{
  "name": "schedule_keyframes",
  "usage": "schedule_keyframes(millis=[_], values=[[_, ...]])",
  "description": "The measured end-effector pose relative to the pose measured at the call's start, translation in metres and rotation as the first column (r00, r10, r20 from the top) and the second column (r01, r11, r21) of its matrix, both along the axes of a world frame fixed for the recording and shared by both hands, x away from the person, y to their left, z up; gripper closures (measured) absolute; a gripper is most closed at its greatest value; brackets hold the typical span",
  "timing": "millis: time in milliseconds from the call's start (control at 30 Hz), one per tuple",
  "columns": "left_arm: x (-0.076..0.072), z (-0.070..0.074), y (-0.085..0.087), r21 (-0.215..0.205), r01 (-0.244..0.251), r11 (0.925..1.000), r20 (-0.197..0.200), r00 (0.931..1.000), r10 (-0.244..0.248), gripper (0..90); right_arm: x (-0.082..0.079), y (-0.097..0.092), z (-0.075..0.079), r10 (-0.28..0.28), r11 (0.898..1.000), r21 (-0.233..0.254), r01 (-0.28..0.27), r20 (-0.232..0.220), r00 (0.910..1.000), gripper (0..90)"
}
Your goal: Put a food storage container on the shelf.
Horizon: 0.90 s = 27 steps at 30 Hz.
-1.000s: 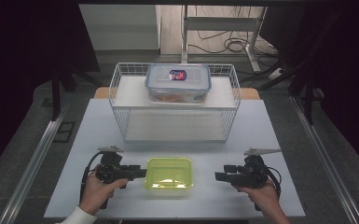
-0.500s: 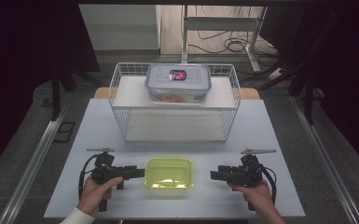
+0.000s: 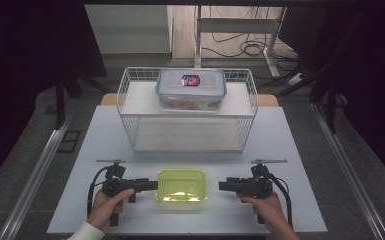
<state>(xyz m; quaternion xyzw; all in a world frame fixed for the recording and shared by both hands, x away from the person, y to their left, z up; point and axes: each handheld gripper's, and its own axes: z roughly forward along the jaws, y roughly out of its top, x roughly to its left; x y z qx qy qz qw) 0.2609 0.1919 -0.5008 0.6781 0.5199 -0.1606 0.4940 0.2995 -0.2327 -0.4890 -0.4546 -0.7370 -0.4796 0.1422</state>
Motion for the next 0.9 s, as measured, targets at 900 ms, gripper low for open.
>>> schedule_keyframes(millis=[900], values=[[0.020,-0.034,-0.004,-0.069,0.015,0.9975,-0.137,0.9903,-0.024,38.3,0.019,0.041,-0.031,0.031,0.999,0.028,-0.027,-0.134,0.9905,49.4]])
